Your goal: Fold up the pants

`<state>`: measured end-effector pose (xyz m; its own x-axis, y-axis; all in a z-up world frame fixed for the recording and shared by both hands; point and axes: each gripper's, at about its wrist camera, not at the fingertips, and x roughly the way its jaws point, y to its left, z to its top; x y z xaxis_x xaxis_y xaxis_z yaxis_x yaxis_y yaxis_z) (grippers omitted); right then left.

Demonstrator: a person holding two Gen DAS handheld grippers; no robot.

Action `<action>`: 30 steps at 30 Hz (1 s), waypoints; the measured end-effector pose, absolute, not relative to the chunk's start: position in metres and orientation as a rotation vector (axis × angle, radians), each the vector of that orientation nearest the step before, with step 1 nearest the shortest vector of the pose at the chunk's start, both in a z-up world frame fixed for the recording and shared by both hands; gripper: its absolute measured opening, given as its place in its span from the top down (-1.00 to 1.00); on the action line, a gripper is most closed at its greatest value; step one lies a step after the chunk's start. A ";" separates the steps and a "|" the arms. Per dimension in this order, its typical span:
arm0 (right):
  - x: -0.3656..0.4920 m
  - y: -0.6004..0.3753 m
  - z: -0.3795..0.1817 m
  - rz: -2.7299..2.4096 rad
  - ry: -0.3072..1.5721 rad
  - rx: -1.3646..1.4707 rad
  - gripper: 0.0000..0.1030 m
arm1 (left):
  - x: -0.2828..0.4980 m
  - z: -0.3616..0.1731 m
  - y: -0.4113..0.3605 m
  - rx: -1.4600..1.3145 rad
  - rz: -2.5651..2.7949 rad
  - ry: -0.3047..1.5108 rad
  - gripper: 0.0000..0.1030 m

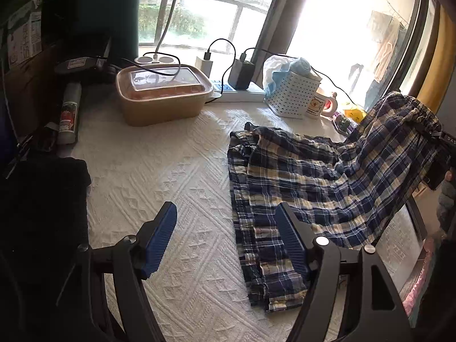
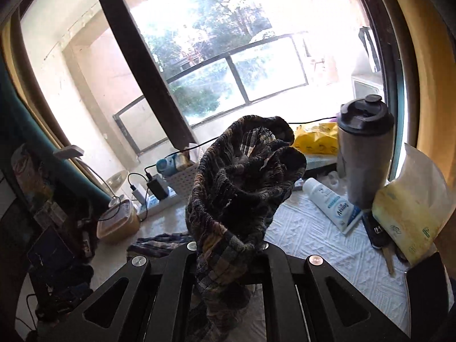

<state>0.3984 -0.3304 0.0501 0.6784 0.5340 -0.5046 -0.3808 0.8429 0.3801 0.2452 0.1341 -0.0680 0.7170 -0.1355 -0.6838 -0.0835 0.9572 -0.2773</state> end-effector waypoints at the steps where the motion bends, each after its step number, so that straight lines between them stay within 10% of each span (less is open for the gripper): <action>1: 0.397 -0.322 0.051 0.527 0.642 0.243 0.88 | 0.246 -0.067 0.137 -0.303 -0.031 0.769 -0.40; 30: 0.432 -0.417 -0.058 0.328 0.832 0.369 0.88 | 0.423 -0.122 0.107 -0.040 0.028 0.936 -0.47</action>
<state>0.4324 -0.4166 -0.0576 0.6304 0.4210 -0.6522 -0.1375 0.8874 0.4399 0.4234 0.1069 -0.1218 0.5930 0.0071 -0.8052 -0.0417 0.9989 -0.0219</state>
